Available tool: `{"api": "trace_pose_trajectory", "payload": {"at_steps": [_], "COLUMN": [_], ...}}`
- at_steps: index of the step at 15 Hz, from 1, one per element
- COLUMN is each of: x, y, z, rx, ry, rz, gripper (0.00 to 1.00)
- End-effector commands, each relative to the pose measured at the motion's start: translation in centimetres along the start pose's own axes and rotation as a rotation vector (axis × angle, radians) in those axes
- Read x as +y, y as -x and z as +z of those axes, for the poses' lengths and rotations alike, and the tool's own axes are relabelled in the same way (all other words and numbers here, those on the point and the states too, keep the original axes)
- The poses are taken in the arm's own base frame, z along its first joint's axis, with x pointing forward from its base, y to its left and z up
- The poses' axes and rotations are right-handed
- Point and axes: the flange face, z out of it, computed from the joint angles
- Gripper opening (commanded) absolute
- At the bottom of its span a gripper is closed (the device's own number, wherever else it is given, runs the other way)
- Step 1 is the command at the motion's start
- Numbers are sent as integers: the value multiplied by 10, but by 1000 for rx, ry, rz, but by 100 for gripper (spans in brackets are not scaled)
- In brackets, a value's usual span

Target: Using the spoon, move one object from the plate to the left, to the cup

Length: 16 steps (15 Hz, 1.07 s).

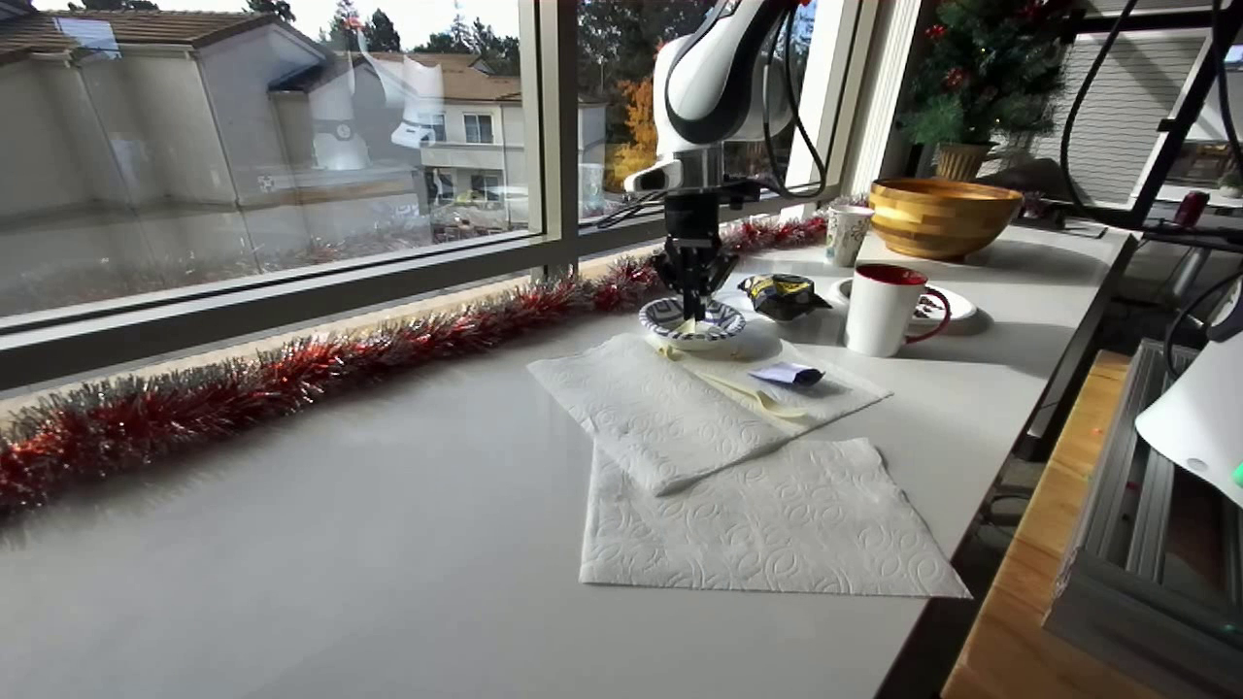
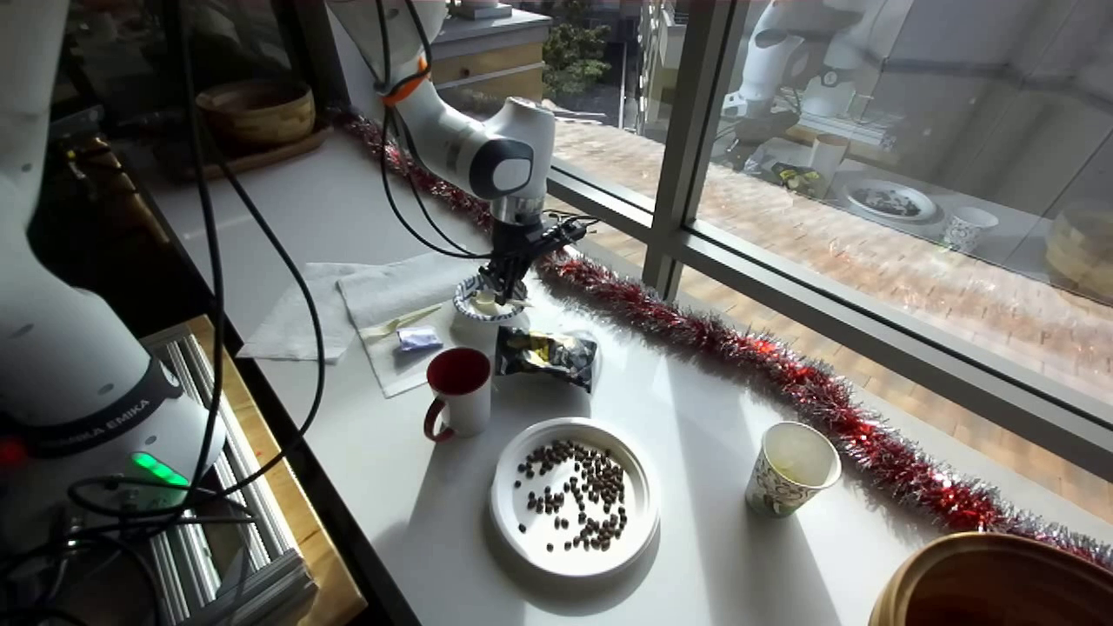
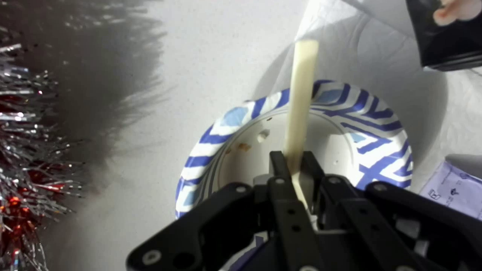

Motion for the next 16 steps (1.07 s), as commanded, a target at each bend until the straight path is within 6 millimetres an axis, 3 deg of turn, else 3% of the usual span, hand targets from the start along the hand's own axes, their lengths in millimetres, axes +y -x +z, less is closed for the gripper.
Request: {"api": "trace_pose_trajectory", "payload": {"at_steps": [1,9,16], "x": [2,3,-6], "y": [1,7,19], "z": [7,4,-11], "rx": [78,178,126], "ry": [8,30,32], "rz": [-32,-86,-55], "gripper": [3,3,3]}}
